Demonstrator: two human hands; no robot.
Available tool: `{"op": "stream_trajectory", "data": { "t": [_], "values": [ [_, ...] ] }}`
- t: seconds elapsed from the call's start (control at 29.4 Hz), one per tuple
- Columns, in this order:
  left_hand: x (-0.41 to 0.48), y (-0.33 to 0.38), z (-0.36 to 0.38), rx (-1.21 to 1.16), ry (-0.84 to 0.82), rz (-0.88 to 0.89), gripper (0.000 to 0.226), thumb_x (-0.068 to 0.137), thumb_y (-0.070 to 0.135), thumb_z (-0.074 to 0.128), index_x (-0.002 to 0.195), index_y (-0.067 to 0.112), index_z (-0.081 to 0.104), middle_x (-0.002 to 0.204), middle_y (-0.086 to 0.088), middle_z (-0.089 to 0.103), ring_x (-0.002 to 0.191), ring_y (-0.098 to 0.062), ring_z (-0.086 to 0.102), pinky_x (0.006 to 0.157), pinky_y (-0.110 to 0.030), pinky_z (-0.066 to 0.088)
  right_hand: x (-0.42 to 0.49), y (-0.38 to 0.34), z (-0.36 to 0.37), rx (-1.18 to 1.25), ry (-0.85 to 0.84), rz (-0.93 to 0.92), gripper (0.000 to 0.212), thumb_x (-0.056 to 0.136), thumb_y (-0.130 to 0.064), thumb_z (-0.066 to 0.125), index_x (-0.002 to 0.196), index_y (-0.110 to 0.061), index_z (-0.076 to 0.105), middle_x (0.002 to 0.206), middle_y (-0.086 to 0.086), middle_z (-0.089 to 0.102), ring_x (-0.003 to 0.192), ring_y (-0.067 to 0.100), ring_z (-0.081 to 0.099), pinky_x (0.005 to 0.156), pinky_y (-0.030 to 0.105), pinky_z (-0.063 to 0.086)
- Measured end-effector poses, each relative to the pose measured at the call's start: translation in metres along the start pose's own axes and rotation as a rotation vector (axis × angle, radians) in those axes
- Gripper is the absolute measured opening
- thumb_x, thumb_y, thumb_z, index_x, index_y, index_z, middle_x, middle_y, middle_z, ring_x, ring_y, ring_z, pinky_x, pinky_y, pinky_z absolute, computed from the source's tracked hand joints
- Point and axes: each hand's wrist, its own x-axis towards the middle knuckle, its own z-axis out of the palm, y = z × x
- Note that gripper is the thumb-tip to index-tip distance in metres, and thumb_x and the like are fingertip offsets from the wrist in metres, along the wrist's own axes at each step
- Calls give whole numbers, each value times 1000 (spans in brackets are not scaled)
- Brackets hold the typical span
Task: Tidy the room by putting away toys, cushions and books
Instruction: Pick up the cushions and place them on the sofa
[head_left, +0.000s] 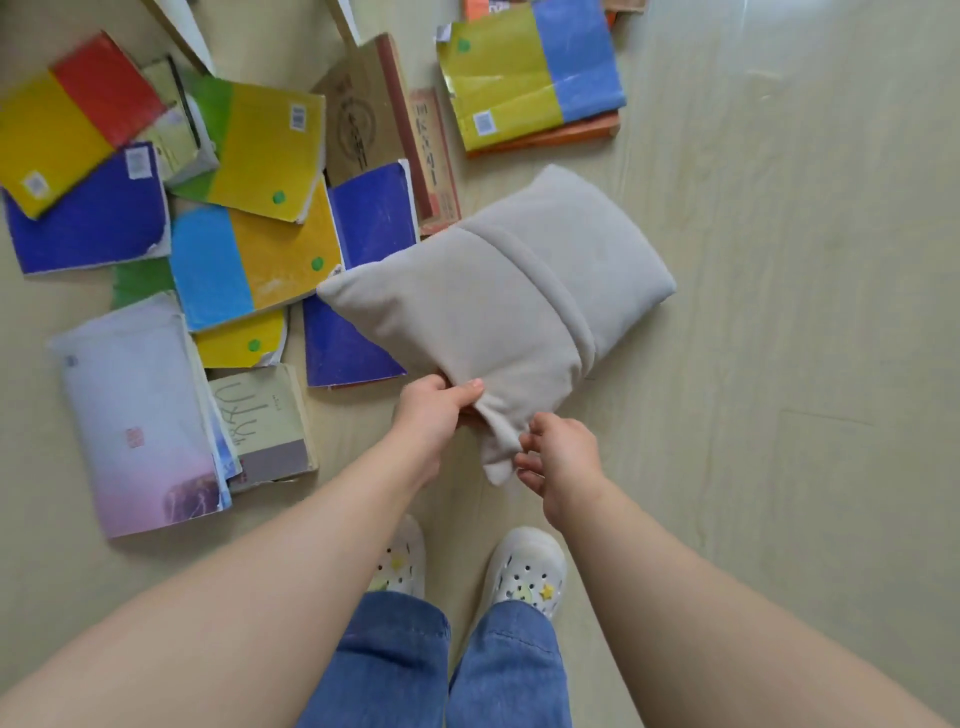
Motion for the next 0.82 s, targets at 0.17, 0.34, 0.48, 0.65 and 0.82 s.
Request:
{"op": "stream_trajectory", "data": {
  "t": [0.17, 0.34, 0.48, 0.65, 0.82],
  "values": [
    [-63, 70, -14, 112, 0, 178, 17, 84, 15, 66, 68, 9, 62, 80, -14, 68, 77, -23, 60, 79, -37, 49, -75, -33, -1, 25, -19, -96, 16, 88, -6, 43, 74, -14, 45, 58, 1, 45, 37, 11, 34, 39, 17, 25],
    [-156, 133, -49, -3, 40, 198, 29, 87, 4, 60, 60, 7, 51, 62, -11, 57, 58, -21, 54, 63, -28, 46, -181, -48, -3, 61, -112, -181, 24, 91, -4, 42, 70, -16, 39, 49, -3, 37, 28, 6, 29, 34, 16, 21],
    [-228, 156, -79, -23, 67, 245, 32, 86, 3, 61, 57, 8, 50, 61, -11, 56, 59, -22, 52, 64, -29, 45, -253, -65, -9, -7, -163, -264, 3, 93, -10, 46, 91, -10, 48, 66, 2, 43, 50, 13, 36, 46, 22, 29],
    [-331, 192, -132, -60, 131, 371, 31, 86, 4, 62, 57, 7, 51, 61, -9, 57, 59, -20, 53, 57, -26, 43, -359, -83, 4, -101, -247, -421, 2, 92, -11, 46, 92, -9, 47, 69, 6, 44, 53, 17, 38, 52, 23, 32],
    [-459, 242, -209, -30, 248, 550, 37, 87, 4, 61, 53, 8, 47, 56, -9, 53, 54, -22, 50, 59, -28, 45, -490, -96, 36, -244, -388, -677, 3, 88, -11, 49, 88, -9, 51, 65, 5, 47, 55, 17, 42, 56, 28, 36]
  ]
}}
